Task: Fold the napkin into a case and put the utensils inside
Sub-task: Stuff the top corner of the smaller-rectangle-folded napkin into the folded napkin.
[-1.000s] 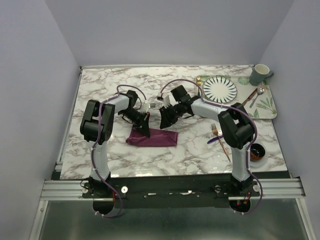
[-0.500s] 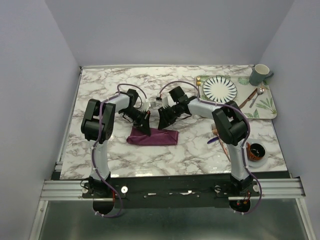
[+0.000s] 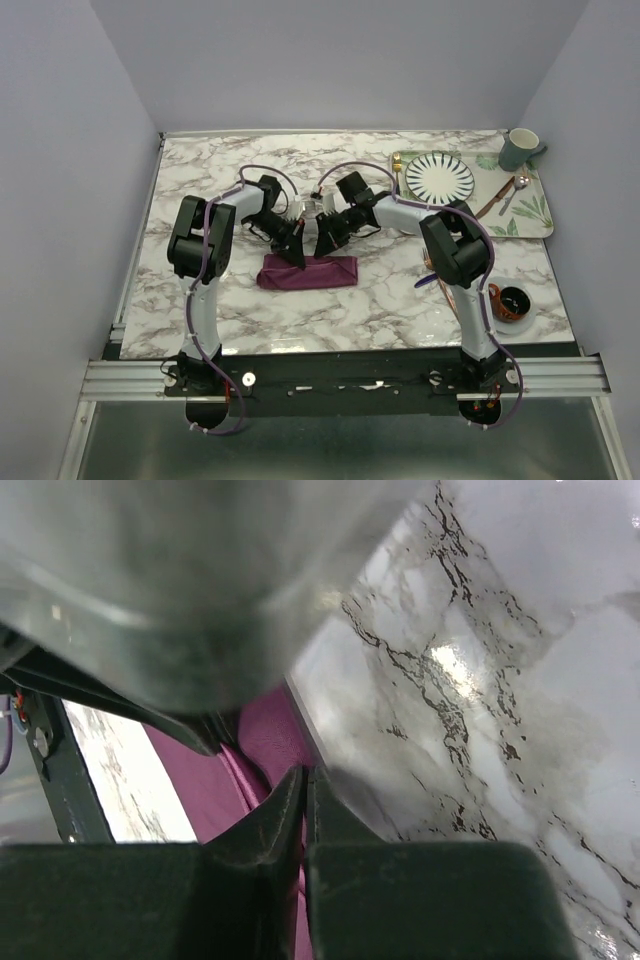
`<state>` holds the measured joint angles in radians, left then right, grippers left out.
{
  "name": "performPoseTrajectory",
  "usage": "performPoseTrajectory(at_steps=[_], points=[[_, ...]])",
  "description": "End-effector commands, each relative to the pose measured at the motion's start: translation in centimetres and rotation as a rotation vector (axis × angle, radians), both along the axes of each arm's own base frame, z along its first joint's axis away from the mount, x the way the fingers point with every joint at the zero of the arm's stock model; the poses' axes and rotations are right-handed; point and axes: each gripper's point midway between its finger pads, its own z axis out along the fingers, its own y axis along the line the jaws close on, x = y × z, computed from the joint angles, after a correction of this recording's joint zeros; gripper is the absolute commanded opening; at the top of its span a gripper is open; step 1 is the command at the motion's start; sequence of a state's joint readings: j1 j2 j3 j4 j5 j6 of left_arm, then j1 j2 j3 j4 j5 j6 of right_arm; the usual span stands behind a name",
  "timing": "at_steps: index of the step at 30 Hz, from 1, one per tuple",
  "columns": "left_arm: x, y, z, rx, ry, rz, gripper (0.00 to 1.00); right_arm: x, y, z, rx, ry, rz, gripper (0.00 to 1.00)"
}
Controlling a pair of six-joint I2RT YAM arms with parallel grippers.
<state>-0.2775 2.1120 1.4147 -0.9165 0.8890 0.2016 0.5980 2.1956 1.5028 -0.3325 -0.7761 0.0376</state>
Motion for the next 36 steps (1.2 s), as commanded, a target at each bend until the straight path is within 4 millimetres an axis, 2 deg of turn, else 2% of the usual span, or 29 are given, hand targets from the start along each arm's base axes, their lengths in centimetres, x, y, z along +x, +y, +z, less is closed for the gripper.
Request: performPoseTrajectory(at_steps=[1, 11, 17, 23, 36], points=[[1.0, -1.7, 1.2, -0.072, -0.027, -0.014, 0.00, -0.6, 0.5, -0.1, 0.017, 0.033, 0.024, 0.09], [1.6, -2.2, 1.9, -0.112, -0.062, -0.017, 0.00, -1.0, 0.4, -0.1, 0.020, 0.042, 0.031, 0.05], [1.2, -1.7, 2.1, -0.108, -0.073, -0.003, 0.00, -0.7, -0.2, -0.2, 0.002, 0.037, 0.007, 0.04], [1.1, -1.0, 1.3, -0.092, -0.040, 0.040, 0.00, 0.6, -1.3, 0.3, 0.017, 0.069, -0.056, 0.10], [1.4, -1.5, 2.5, -0.136, -0.111, 0.008, 0.00, 0.3, -1.0, 0.1, 0.040, 0.119, -0.048, 0.09]])
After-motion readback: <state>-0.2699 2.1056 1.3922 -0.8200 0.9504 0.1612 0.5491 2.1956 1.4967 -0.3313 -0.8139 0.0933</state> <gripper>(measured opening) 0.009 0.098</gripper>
